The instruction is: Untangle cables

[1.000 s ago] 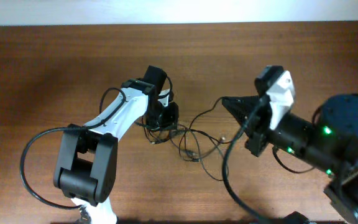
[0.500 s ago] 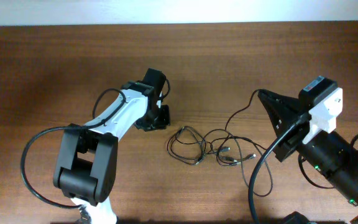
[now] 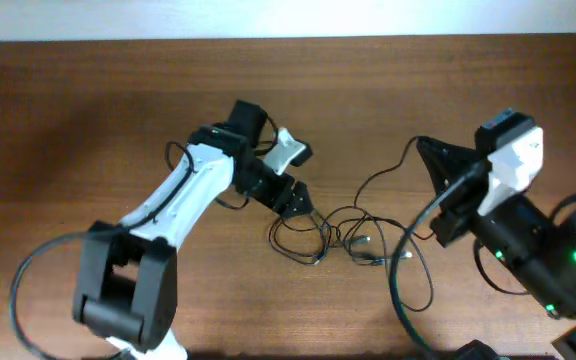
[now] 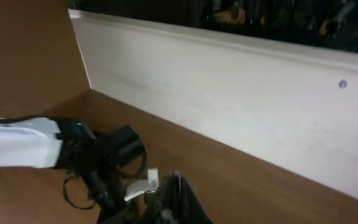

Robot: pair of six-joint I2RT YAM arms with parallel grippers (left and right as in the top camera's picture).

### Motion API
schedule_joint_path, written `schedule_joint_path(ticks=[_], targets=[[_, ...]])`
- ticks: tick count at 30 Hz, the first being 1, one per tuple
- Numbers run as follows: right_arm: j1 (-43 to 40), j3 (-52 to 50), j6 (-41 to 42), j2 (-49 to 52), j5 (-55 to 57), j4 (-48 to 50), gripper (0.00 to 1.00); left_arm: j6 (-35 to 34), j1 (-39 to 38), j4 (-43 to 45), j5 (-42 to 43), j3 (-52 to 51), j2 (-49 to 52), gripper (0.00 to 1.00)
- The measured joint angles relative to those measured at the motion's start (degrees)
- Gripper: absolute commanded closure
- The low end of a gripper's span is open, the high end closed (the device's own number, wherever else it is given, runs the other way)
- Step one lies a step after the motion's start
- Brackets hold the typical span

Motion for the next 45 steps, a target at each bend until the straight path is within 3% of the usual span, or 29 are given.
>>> schedule_joint_path(ticks=[3, 6, 7, 8, 10, 11, 12, 15, 27, 38, 45], targets=[[0.0, 0.0, 2.0, 2.0, 0.3, 0.0, 0.96, 2.0, -4.1, 0.0, 1.0, 0.4, -1.9, 0.13], [0.0, 0.0, 4.2, 3.2, 0.5, -0.2, 0.96, 5.0, -8.3, -0.5, 1.2, 0.4, -1.9, 0.14], [0.0, 0.0, 4.6, 3.2, 0.5, -0.2, 0.96, 5.9, -9.7, -0.5, 1.3, 0.4, -1.9, 0.22], [0.0, 0.0, 4.9, 3.2, 0.5, -0.2, 0.96, 6.3, -10.4, -0.4, 1.4, 0.4, -1.9, 0.37], [0.0, 0.0, 5.7, 3.2, 0.5, -0.2, 0.96, 7.3, -11.6, 0.6, 1.5, 0.4, -1.9, 0.82], [0.0, 0.0, 5.8, 3.2, 0.5, -0.2, 0.96, 7.4, -11.9, 1.0, 1.5, 0.4, -1.9, 0.98], [0.0, 0.0, 6.0, 3.2, 0.5, -0.2, 0.96, 7.6, -12.0, 1.4, 1.5, 0.4, -1.9, 1.0], [0.0, 0.0, 6.0, 3.2, 0.5, -0.2, 0.96, 7.2, -12.1, 3.1, 0.7, 0.4, -1.4, 1.0], [0.0, 0.0, 2.5, 2.1, 8.2, 0.3, 0.96, -11.1, -11.3, 6.1, -24.4, 0.4, 10.9, 1.0], [0.0, 6.6, 1.8, 1.3, 15.0, -2.8, 0.96, -16.2, 6.8, 2.1, -24.3, 0.5, 10.9, 1.0], [0.0, 25.2, -1.0, 3.2, 19.6, -13.6, 0.96, -16.4, 9.4, 1.6, -24.3, 0.5, 10.9, 0.98]])
